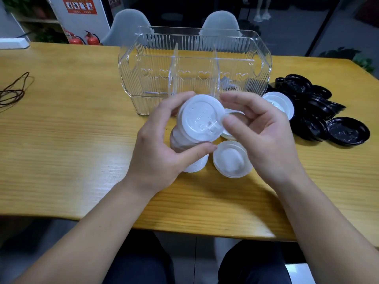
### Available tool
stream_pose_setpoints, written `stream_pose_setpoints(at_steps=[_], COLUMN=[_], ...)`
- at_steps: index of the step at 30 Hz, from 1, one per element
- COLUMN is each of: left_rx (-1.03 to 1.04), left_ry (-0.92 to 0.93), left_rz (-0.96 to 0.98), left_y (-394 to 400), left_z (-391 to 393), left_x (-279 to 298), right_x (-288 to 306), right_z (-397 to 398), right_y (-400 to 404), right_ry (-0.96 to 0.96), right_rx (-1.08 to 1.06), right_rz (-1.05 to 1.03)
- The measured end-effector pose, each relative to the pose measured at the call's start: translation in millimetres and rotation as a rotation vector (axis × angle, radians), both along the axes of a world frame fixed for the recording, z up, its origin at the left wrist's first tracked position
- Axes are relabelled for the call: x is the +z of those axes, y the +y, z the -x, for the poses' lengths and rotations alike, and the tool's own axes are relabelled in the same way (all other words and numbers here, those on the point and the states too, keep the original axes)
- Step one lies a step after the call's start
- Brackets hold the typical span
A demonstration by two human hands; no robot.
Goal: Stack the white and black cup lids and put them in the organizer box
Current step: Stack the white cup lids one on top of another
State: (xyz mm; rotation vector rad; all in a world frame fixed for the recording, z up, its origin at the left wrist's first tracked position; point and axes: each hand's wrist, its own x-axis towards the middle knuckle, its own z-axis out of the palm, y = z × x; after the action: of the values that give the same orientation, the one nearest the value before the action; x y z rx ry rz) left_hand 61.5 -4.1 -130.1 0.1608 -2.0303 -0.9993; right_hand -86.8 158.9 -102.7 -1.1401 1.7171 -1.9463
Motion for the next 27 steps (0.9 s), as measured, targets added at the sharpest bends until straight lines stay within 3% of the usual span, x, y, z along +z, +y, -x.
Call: stream_pose_setpoints(at_steps=[3, 5, 22, 27], left_rx=[0.037, 0.073, 0.209, 0.235], left_ry=[0.035, 0.039, -0.026, -0.001], left_rz=[0.013, 0.04, 0.18, 0.25], left_y=[-3, -5, -2, -1], left_z=[1, 1, 3, 3], left_x=[0, -1, -4, -5], right_x=[-1, -4, -11, -10], right_z=[-7, -11, -11, -11], right_y=[1, -1, -7, -6], right_ry=[0.342, 0.447, 0.314, 0.383], right_rx=[-0.023, -0.036, 0.0, 0.007], right_rz=[-0.094, -0.115, -0.103, -0.116])
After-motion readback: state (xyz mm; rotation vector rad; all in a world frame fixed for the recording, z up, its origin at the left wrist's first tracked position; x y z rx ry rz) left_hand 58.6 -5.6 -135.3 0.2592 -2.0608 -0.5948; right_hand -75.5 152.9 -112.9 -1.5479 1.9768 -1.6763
